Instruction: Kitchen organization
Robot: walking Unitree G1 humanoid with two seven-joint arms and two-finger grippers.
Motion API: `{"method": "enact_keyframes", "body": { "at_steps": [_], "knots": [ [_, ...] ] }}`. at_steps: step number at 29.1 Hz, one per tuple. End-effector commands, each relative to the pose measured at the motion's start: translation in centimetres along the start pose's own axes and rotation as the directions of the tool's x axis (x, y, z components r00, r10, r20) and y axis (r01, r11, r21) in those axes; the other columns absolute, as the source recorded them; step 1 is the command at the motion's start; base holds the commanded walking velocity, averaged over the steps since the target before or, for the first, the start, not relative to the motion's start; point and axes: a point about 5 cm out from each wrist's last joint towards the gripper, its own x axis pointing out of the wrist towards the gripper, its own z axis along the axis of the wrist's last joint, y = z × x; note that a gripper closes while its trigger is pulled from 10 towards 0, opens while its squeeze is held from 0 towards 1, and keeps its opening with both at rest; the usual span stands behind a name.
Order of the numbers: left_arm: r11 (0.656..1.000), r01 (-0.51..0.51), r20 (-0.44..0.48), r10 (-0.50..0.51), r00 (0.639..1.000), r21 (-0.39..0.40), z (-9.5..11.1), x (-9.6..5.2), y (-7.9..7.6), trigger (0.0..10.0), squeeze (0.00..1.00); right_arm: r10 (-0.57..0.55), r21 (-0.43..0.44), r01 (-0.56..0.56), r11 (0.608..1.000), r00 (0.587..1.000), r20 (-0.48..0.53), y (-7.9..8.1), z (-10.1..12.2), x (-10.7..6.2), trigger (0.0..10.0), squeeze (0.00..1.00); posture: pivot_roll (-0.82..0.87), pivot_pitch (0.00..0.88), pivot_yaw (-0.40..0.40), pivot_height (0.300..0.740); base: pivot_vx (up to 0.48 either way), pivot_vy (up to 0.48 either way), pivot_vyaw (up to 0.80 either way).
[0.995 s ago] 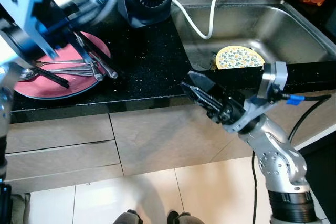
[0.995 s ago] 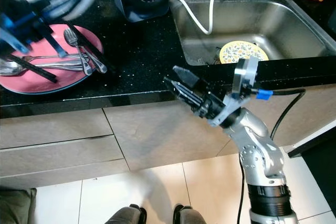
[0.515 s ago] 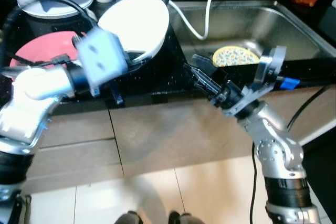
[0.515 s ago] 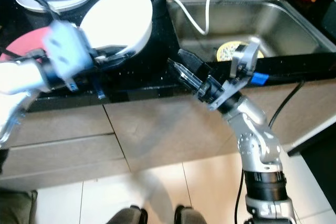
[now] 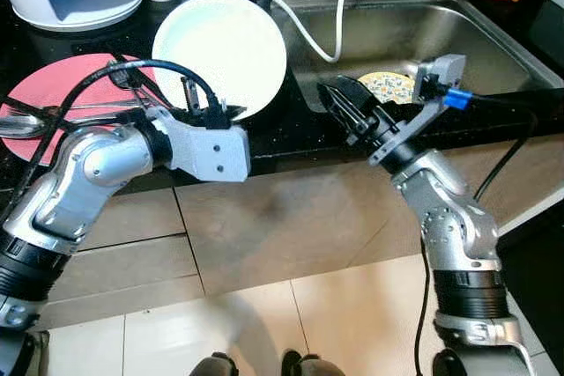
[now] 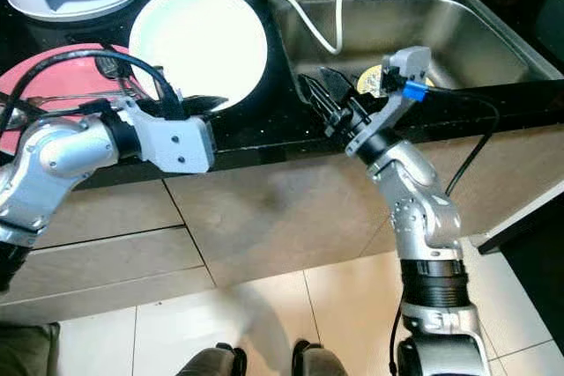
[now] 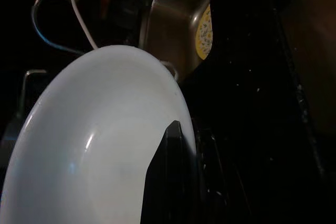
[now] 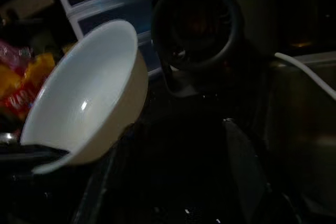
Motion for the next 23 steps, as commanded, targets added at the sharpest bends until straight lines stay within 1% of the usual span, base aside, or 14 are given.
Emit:
{"method": "enact_keyframes", "body": {
  "at_steps": [1,2,3,4,5,6,7,8,10,15,19,21,22,23],
  "knots": [
    [0.999,0.014,0.026,-0.015,1.0,0.037,0.4,0.7,-0.5,0.0,0.0,0.002,0.026,-0.002,1.0,1.0,-0.005,0.6,0.0,0.7,10.0,1.0,0.12,0.132,-0.037,0.74,0.0,0.0,0.0],
    [0.999,0.013,0.032,-0.015,0.999,0.041,0.4,0.8,-0.7,0.0,0.0,0.005,0.026,-0.005,1.0,1.0,-0.007,0.7,0.1,0.9,10.0,0.75,0.12,0.133,-0.038,0.74,0.0,0.0,0.0],
    [1.0,0.01,0.041,-0.011,0.999,0.025,0.5,0.9,-0.8,0.0,0.0,0.016,0.031,-0.016,0.999,1.0,-0.004,1.0,0.1,1.1,10.0,0.38,0.12,0.133,-0.036,0.74,0.0,0.0,0.0],
    [1.0,0.007,0.047,-0.008,0.999,0.013,0.5,1.0,-0.8,0.0,0.0,0.024,0.034,-0.024,0.999,1.0,-0.002,1.1,0.2,1.2,10.0,0.38,0.12,0.133,-0.035,0.74,0.0,0.0,0.0],
    [1.0,0.007,0.049,-0.009,0.999,0.024,0.5,1.1,-0.9,0.0,0.0,0.031,0.038,-0.031,0.999,1.0,-0.002,1.3,0.2,1.4,10.0,0.0,0.12,0.132,-0.034,0.74,0.0,0.0,0.0],
    [1.0,0.007,0.049,-0.009,0.999,0.024,0.5,1.1,-0.9,0.0,0.0,0.031,0.038,-0.031,0.999,1.0,-0.002,1.3,0.2,1.4,10.0,0.0,0.12,0.132,-0.034,0.74,0.0,0.0,0.0],
    [0.999,0.01,0.05,-0.012,0.999,0.038,0.5,1.2,-1.0,0.0,0.0,0.049,0.049,-0.049,0.998,0.999,0.003,1.7,0.5,1.7,10.0,0.0,0.12,0.132,-0.035,0.74,0.0,0.0,0.0],
    [0.999,0.01,0.05,-0.012,0.999,0.038,0.5,1.2,-1.0,0.0,0.0,0.049,0.049,-0.049,0.998,0.999,0.003,1.7,0.5,1.7,10.0,0.0,0.12,0.132,-0.035,0.74,0.0,0.0,0.0],
    [0.999,0.01,0.057,-0.012,0.998,0.04,0.5,1.3,-1.2,0.0,0.0,0.075,0.059,-0.075,0.995,0.997,0.01,2.3,0.7,2.2,10.0,0.0,0.12,0.131,-0.035,0.74,0.0,0.0,0.0],
    [0.999,0.009,0.068,-0.012,0.998,0.049,0.6,1.6,-1.3,0.0,0.0,0.118,0.05,-0.117,0.992,0.993,-0.023,3.3,0.5,2.7,10.0,0.0,0.12,0.131,-0.035,0.74,0.0,0.0,0.0],
    [0.999,0.01,0.072,-0.014,0.997,0.052,0.6,1.7,-1.4,0.0,0.0,0.122,0.075,-0.12,0.99,0.992,-0.023,3.4,0.4,2.8,10.0,0.0,0.12,0.132,-0.036,0.74,0.0,0.0,0.0],
    [0.998,0.01,0.078,-0.015,0.997,0.055,0.6,1.8,-1.5,0.0,0.0,0.128,0.059,-0.125,0.99,0.99,-0.061,3.5,0.1,2.7,10.0,0.0,0.12,0.132,-0.035,0.74,0.0,0.0,0.0],
    [0.998,0.01,0.078,-0.015,0.997,0.055,0.6,1.8,-1.5,0.0,0.0,0.128,0.059,-0.125,0.99,0.99,-0.061,3.5,0.1,2.7,10.0,0.0,0.12,0.132,-0.035,0.74,0.0,0.0,0.0],
    [0.998,0.008,0.082,-0.013,0.997,0.055,0.6,1.8,-1.5,0.0,0.0,0.136,0.05,-0.131,0.99,0.986,-0.097,3.6,-0.3,2.7,10.0,0.0,0.12,0.134,-0.035,0.74,0.0,0.0,0.0]
  ]
}}
